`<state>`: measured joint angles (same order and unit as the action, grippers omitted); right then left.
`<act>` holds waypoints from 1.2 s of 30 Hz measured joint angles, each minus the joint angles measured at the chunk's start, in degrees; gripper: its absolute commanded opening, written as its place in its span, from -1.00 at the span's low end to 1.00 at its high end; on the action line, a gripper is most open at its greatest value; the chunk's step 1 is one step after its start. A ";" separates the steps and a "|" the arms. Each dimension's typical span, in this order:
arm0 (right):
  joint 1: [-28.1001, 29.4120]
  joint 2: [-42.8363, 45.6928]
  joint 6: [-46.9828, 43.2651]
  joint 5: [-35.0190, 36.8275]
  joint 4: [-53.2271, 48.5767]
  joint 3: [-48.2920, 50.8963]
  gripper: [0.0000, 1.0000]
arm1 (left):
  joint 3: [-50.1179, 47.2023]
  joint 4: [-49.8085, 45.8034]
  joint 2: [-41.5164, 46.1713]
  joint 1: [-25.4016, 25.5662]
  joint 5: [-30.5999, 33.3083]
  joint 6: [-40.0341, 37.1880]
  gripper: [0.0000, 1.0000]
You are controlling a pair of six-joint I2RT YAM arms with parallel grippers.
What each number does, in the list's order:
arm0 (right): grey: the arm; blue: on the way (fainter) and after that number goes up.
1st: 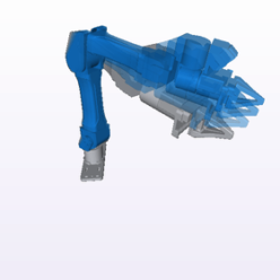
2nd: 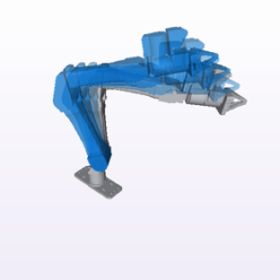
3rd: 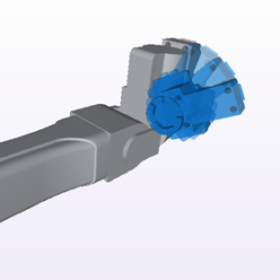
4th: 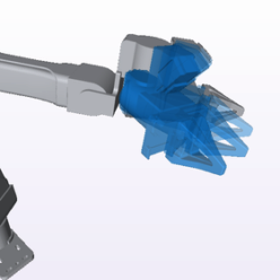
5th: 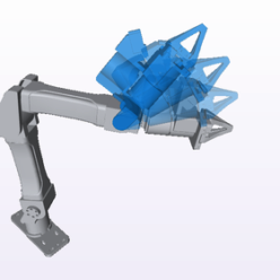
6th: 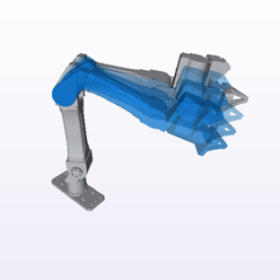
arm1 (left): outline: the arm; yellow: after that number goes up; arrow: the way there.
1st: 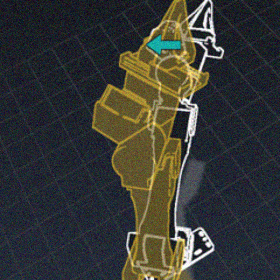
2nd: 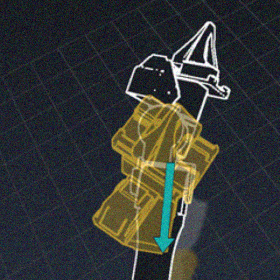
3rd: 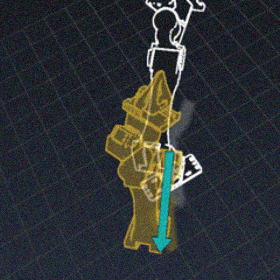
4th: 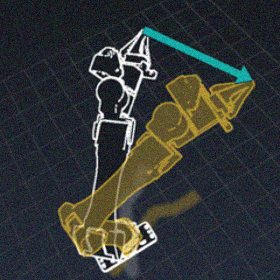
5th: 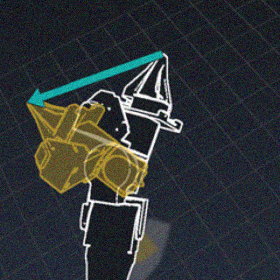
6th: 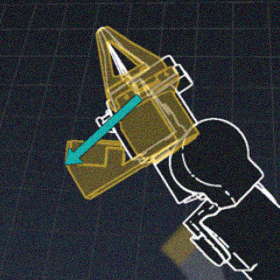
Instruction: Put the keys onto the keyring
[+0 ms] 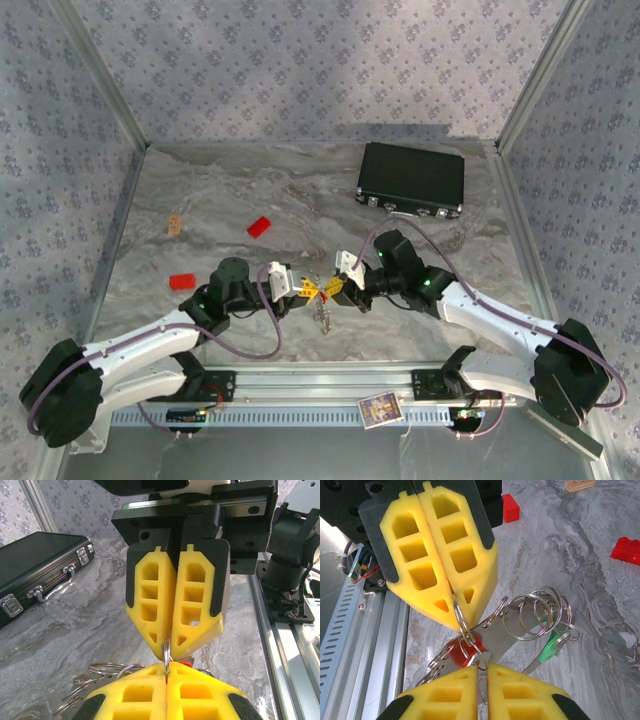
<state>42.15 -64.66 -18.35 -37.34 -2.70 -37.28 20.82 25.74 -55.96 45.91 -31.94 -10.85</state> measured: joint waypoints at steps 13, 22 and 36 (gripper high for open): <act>0.00 -2.91 -0.28 -0.70 0.13 -0.66 -0.99 | -0.52 -0.02 -0.04 0.02 -0.17 -0.02 -1.00; 0.00 -0.74 -0.74 -0.35 -1.60 -0.81 -0.43 | -0.68 1.53 -0.13 0.02 -0.17 0.00 -1.00; 2.05 0.50 -0.74 -0.39 -0.24 -0.92 -0.52 | -0.90 2.69 -1.53 0.00 -1.07 0.02 -1.00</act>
<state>44.21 -64.16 -19.09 -37.74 -2.94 -38.20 19.92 28.42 -57.49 45.91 -33.01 -10.83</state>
